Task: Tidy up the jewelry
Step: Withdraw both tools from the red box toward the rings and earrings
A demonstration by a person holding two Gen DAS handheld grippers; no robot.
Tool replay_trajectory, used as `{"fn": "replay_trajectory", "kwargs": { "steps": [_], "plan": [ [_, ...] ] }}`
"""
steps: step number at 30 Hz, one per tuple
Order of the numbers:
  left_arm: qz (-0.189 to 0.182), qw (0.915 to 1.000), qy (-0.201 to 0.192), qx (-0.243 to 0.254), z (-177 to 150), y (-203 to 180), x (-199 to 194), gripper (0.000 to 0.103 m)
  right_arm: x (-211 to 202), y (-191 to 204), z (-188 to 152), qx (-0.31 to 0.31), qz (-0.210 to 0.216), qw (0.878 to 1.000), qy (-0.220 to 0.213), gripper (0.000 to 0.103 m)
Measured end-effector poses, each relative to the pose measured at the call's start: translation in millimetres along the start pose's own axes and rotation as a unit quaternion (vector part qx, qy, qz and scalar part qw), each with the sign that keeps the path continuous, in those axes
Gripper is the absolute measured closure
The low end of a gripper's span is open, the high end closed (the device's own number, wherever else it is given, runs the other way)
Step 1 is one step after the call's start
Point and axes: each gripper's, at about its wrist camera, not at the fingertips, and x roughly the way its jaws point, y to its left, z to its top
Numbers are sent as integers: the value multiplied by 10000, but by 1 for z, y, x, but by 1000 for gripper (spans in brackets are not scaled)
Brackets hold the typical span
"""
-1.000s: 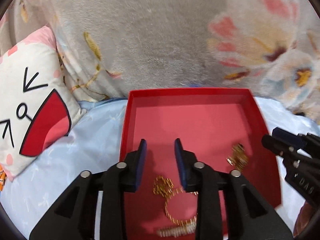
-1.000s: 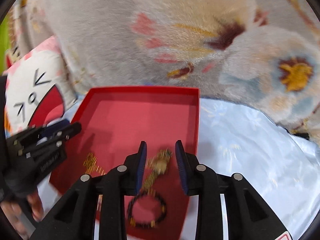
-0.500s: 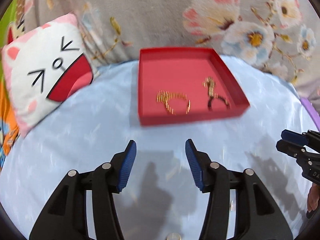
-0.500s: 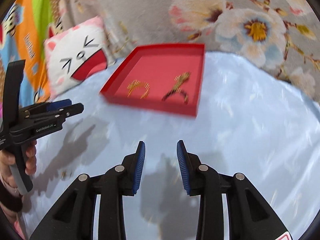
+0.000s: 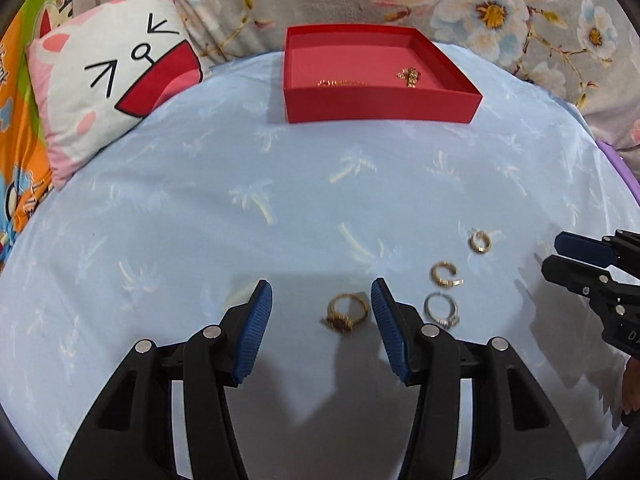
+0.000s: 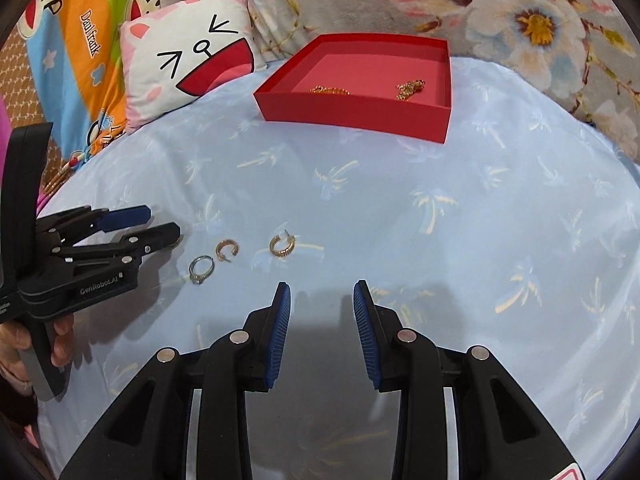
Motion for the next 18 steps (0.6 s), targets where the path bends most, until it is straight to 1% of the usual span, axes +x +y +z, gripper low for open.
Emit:
{"fn": "replay_trajectory", "kwargs": {
  "steps": [1,3,6,9,11,13,18],
  "plan": [
    [-56,10000,45,-18,-2,0,2,54,1,0,-1,21,29,10000,16,70],
    [-37,10000,11,16,-5,-1,1,56,2,0,-2,49,73,10000,16,70],
    [-115,9999,-12,74,-6,-4,2,57,5,-1,-4,84,105,9999,21,70],
    [-182,9998,-31,24,-6,-2,1,62,8,0,-5,106,124,9998,67,70],
    [-215,9998,-46,-4,-5,-1,1,76,10,1,-5,83,118,9999,85,70],
    [-258,9996,-65,18,-5,-2,0,84,11,3,-3,76,160,9998,87,70],
    [-276,9996,-70,10,-6,-4,-1,84,17,13,8,-53,156,9999,7,70]
  ]
}}
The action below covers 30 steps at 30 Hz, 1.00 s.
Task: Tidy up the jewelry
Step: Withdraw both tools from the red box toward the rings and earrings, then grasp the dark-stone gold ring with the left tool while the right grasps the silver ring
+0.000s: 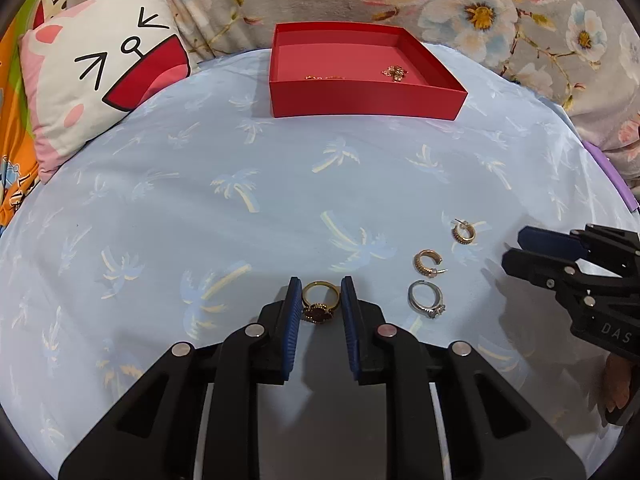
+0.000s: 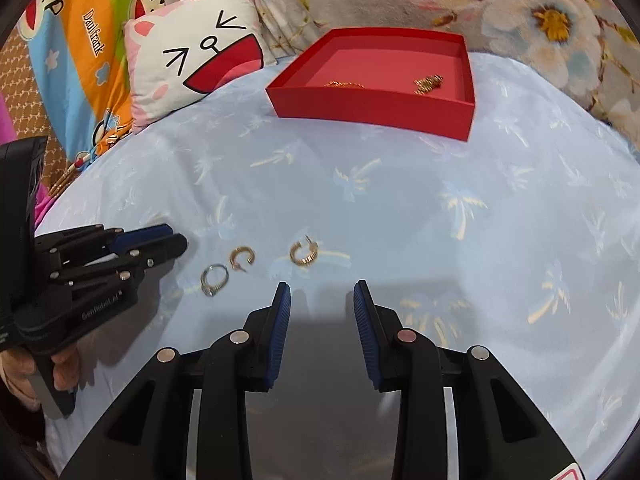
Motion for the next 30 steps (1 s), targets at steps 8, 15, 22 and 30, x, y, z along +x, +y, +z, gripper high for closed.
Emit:
{"fn": "replay_trajectory", "kwargs": {
  "steps": [8,15,22,30],
  "plan": [
    [-31,10000,-4,-35,1,1,0,84,21,9,12,-138,-37,9998,137,72],
    [-43,10000,-17,-48,1,2,1,84,26,13,14,-211,-140,9996,98,76],
    [-42,10000,-29,-48,1,2,1,84,27,14,15,-226,-151,9996,98,85],
    [-47,10000,-34,-53,1,2,1,84,19,10,10,-100,61,9999,95,87]
  ]
}}
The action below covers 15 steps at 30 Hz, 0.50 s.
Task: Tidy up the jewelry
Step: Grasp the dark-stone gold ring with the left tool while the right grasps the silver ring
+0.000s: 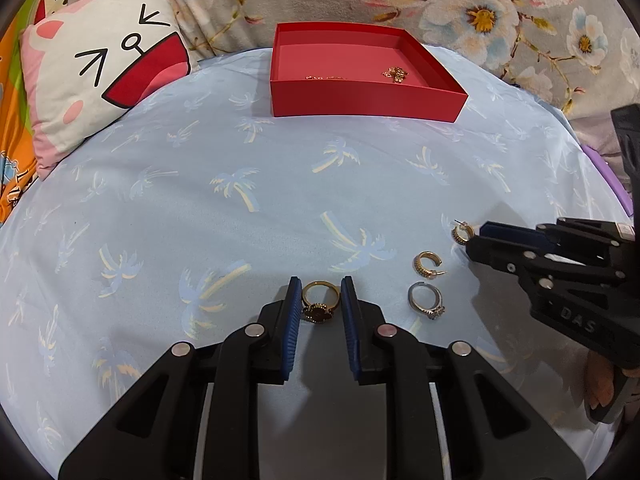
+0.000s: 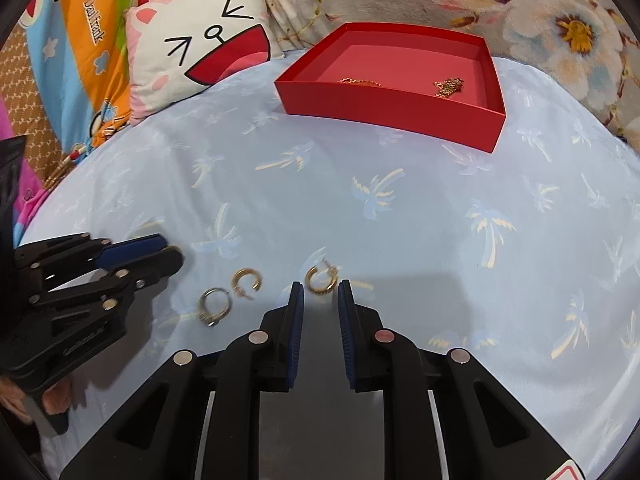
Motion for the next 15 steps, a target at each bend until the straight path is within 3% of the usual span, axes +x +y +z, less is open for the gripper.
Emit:
{"fn": "replay_trajectory", "kwargs": {
  "steps": [6,15],
  "plan": [
    [-1,10000,-1,-1,0,0,0,84,-13,29,-10,-258,579,9980,45,85],
    [-2,10000,-7,-2,0,0,0,84,1,52,-12,-495,516,9973,165,85]
  ]
}}
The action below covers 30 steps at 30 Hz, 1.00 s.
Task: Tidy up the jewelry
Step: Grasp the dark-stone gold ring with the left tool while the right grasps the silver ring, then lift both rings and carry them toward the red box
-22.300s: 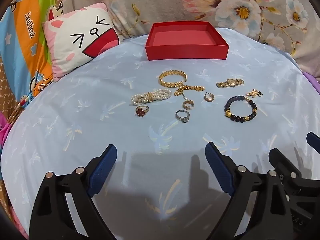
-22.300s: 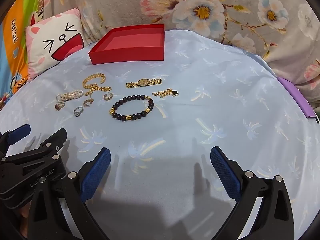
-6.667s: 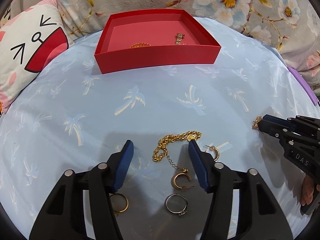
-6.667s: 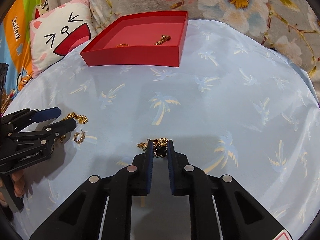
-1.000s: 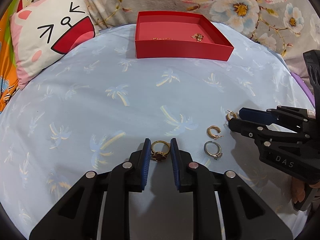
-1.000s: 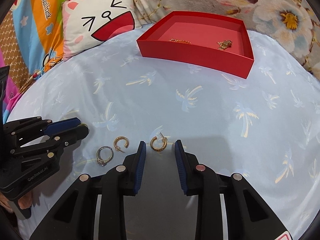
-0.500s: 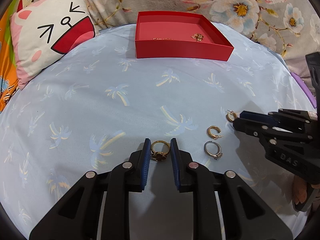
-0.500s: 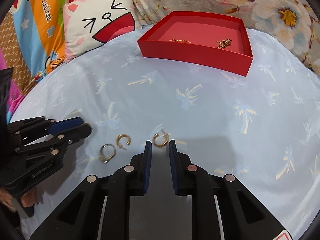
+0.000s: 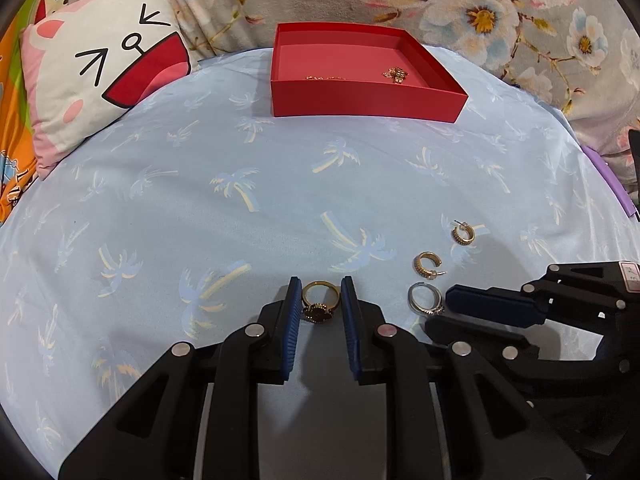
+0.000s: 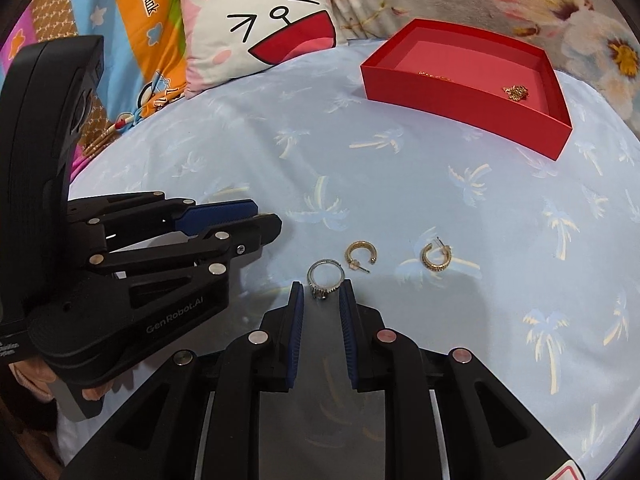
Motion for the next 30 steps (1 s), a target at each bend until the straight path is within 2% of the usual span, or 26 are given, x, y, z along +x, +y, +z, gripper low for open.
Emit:
{"fn": "replay_trajectory", "kwargs": {
  "steps": [14,15,30],
  "plan": [
    [29,10000,1,24,1,0,0,84,1,-3,1,26,-84,9999,-61,91],
    [33,10000,1,26,1,0,0,84,1,-3,1,35,-87,9999,-63,95],
    [57,10000,-18,58,1,-1,-1,84,-19,-24,7,301,-130,9990,-297,95]
  ]
}}
